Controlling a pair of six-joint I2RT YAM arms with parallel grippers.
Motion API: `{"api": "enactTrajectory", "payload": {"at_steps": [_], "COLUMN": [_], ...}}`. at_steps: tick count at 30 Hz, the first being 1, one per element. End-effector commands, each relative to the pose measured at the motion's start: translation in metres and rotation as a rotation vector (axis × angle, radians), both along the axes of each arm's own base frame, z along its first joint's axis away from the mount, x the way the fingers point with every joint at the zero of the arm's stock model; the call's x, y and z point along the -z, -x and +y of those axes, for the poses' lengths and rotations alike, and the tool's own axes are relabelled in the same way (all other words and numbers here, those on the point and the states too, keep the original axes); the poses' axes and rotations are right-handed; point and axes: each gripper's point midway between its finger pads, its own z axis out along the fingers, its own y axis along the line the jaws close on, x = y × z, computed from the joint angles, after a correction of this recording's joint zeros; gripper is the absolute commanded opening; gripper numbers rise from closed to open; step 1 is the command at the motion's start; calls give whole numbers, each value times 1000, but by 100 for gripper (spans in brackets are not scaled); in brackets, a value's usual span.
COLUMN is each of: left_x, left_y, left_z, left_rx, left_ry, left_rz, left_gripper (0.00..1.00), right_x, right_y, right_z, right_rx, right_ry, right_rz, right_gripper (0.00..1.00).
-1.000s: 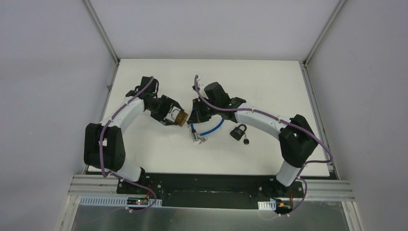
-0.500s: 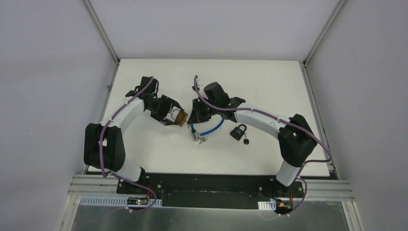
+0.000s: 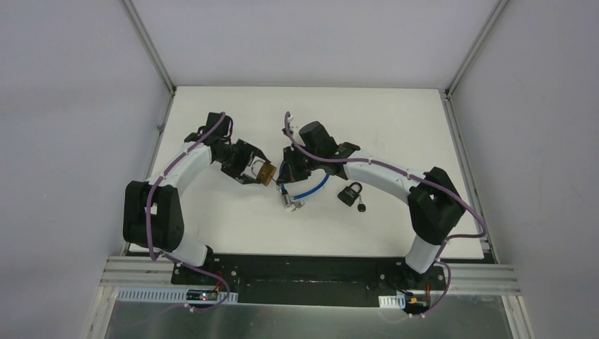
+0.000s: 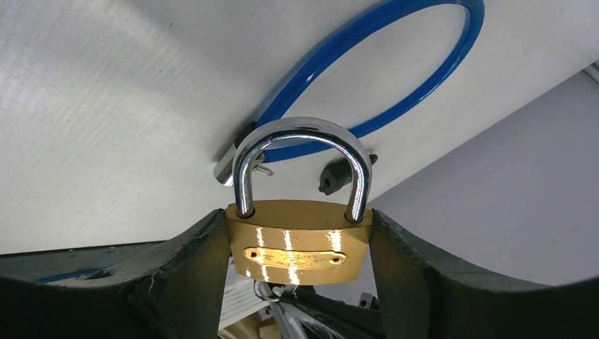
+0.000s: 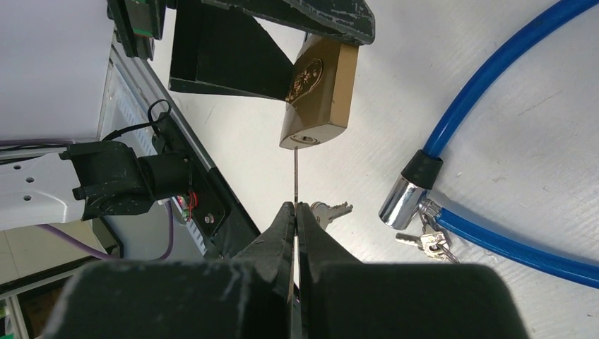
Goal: Unlock with the key
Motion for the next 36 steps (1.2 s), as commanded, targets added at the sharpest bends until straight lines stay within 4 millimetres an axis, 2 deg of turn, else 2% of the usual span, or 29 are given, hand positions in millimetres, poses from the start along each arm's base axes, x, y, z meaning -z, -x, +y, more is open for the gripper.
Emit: {"api": "enactTrajectory", "payload": {"at_steps": [1,8,13,22,28,36], "left_x": [-35,-36,-34,-34,-32,-34], "left_y": [-3,-2,0,-2,-2,-1], "left_z": [-6,-7,-6,-5,-5,-6], "left_rx": [-21,-15,-13,-16,-13,-7], "left_ry": [92,97,94,82,79,85], "left_rz": [-52,-56,-56,-66,-62,-65], "left_gripper": [22,22,21,21,20,20], "right_x": [-4,-3,-12,-22,-28,-28], "right_y": [-2,-8,-9,2,2,-6], "right_z": [6,9,11,1,-3,6], "right_rx": [-27,-13,-18,-36,-27,-11], "right_ry": [-16,-10,-43,-81,-87,-87], "right_rz": [-2,-5,-24,-53,-83,-61], "right_gripper": [0,0,0,0,0,0]}}
